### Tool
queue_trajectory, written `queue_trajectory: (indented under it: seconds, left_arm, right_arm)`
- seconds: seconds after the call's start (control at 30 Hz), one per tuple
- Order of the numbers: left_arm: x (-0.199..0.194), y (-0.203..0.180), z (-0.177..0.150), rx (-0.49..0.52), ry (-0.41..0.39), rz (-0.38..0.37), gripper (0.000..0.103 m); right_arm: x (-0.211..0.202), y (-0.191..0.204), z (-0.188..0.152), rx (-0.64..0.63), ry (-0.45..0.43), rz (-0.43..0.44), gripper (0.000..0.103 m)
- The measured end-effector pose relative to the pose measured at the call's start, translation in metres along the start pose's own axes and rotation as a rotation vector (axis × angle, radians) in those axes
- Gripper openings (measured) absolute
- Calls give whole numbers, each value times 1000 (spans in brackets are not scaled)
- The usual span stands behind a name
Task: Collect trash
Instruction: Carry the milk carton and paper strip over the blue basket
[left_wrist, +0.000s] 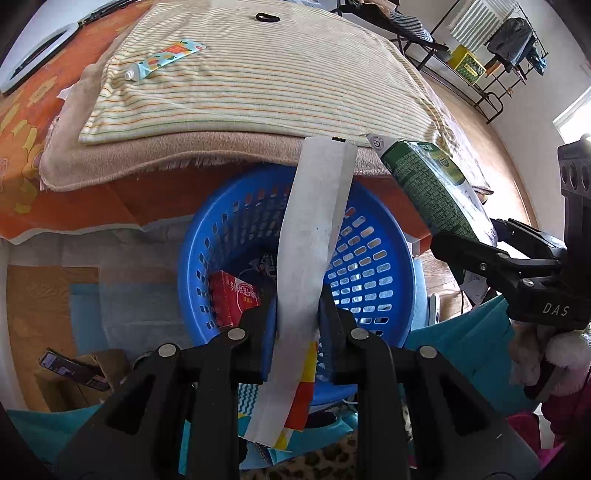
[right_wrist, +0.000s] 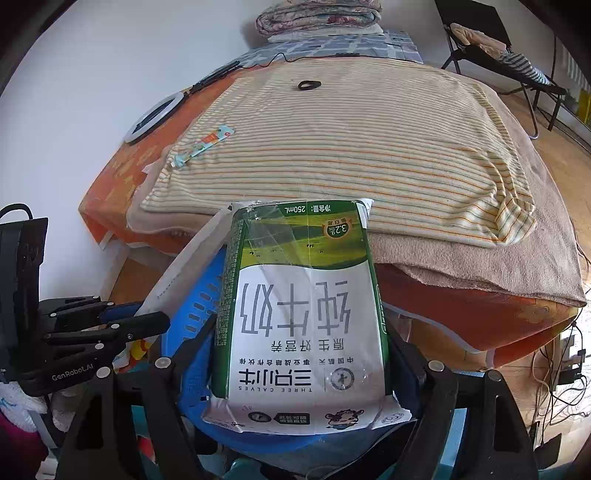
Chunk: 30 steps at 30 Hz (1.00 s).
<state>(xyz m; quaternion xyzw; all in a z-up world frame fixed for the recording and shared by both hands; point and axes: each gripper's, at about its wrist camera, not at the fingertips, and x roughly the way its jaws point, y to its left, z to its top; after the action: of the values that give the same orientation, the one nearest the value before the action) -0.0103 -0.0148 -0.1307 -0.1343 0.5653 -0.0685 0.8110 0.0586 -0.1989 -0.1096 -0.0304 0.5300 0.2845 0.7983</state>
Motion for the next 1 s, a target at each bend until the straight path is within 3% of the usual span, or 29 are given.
queue_trajectory:
  seconds: [0.53, 1.0]
  left_arm:
    - [40, 10, -26, -52, 148, 16, 20]
    - [43, 4, -19, -32, 122, 65, 20]
  right_arm:
    - [36, 13, -32, -12, 116, 8, 83]
    - [55, 3, -38, 49, 170, 7, 83]
